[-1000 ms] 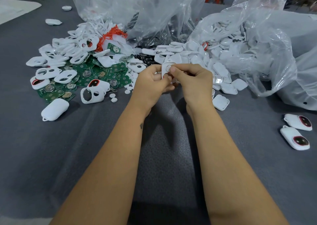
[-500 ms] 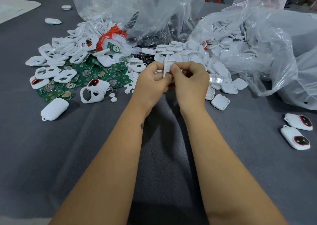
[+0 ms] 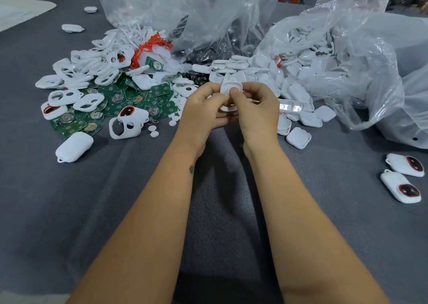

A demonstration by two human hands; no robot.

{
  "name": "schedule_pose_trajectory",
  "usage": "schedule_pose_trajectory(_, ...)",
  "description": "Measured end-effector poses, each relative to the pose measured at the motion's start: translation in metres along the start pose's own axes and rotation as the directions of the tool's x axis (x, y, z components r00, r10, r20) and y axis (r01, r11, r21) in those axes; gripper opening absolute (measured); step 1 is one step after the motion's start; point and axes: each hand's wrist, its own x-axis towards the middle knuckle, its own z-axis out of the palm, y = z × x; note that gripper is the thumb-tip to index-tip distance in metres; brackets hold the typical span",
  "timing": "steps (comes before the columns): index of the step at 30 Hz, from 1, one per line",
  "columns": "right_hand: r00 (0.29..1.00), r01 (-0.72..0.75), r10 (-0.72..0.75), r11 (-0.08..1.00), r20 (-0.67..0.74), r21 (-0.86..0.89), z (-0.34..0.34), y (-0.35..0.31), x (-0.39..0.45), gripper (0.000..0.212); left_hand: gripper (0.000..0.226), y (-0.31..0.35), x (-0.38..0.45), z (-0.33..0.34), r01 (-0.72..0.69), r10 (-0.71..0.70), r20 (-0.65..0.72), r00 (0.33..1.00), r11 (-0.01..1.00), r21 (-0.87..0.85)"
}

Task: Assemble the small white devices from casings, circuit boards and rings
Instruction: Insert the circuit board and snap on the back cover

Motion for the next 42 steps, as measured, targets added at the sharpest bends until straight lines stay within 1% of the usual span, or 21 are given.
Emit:
schedule_pose_trajectory(2, 0.998, -0.026, 0.025, 1.0, 0.049, 0.009, -0.003, -0.001, 0.001, 0.01, 0.018, -0.001, 0.001, -0.001, -0.004, 0.005, -0.01, 1.0, 0.999, 0.038)
schedule_pose_trajectory(5, 0.998, -0.019, 0.019, 1.0, 0.065, 0.005, -0.006, -0.002, 0.002, 0.008, 0.016, -0.004, 0.001, 0.0, -0.02, 0.025, -0.04, 0.999, 0.992, 0.125)
schedule_pose_trajectory(8, 0.997, 0.016, -0.014, 0.999, 0.071, -0.033, -0.007, -0.003, 0.002, 0.005, 0.014, -0.007, 0.002, -0.003, -0.102, 0.13, -0.092, 0.987, 0.959, 0.263)
schedule_pose_trajectory(10, 0.996, 0.035, -0.031, 0.999, 0.078, -0.04, -0.008, -0.002, 0.003, 0.004, 0.014, -0.008, 0.003, -0.004, -0.148, 0.19, -0.1, 0.977, 0.933, 0.328)
schedule_pose_trajectory(12, 0.995, 0.041, -0.036, 0.998, 0.095, -0.048, -0.01, -0.002, 0.004, 0.003, 0.016, -0.008, 0.003, -0.005, -0.143, 0.187, -0.107, 0.976, 0.934, 0.327)
schedule_pose_trajectory(14, 0.99, 0.018, -0.013, 0.999, 0.142, -0.033, -0.012, -0.004, 0.004, 0.002, 0.018, -0.008, 0.003, -0.004, -0.115, 0.156, -0.118, 0.981, 0.947, 0.298)
schedule_pose_trajectory(18, 0.978, -0.039, 0.038, 0.999, 0.207, -0.001, -0.015, -0.006, 0.005, 0.015, 0.019, -0.008, 0.006, -0.005, -0.069, 0.114, -0.142, 0.983, 0.955, 0.29)
schedule_pose_trajectory(20, 0.977, -0.028, 0.028, 1.0, 0.211, -0.007, -0.014, -0.006, 0.004, 0.014, 0.02, -0.008, 0.006, -0.004, -0.069, 0.117, -0.144, 0.983, 0.952, 0.299)
schedule_pose_trajectory(24, 0.978, 0.008, 0.001, 0.999, 0.207, -0.039, -0.015, -0.005, 0.004, 0.006, 0.02, -0.008, 0.004, -0.003, -0.079, 0.129, -0.133, 0.983, 0.941, 0.329)
schedule_pose_trajectory(29, 0.961, 0.055, -0.02, 0.991, 0.274, -0.123, -0.017, -0.003, 0.006, 0.006, 0.019, -0.009, 0.002, -0.003, -0.077, 0.135, -0.146, 0.98, 0.933, 0.351)
schedule_pose_trajectory(32, 0.962, 0.073, -0.033, 0.988, 0.272, -0.139, -0.018, -0.003, 0.005, 0.007, 0.016, -0.01, 0.002, -0.003, -0.071, 0.141, -0.155, 0.978, 0.919, 0.388)
schedule_pose_trajectory(37, 0.972, 0.105, -0.066, 0.98, 0.225, -0.171, -0.015, 0.0, 0.005, 0.019, 0.021, -0.011, 0.003, -0.002, -0.076, 0.161, -0.162, 0.973, 0.898, 0.434)
schedule_pose_trajectory(42, 0.977, 0.137, -0.092, 0.962, 0.192, -0.236, -0.012, 0.002, 0.006, 0.021, 0.021, -0.012, 0.003, -0.002, -0.064, 0.16, -0.174, 0.972, 0.886, 0.459)
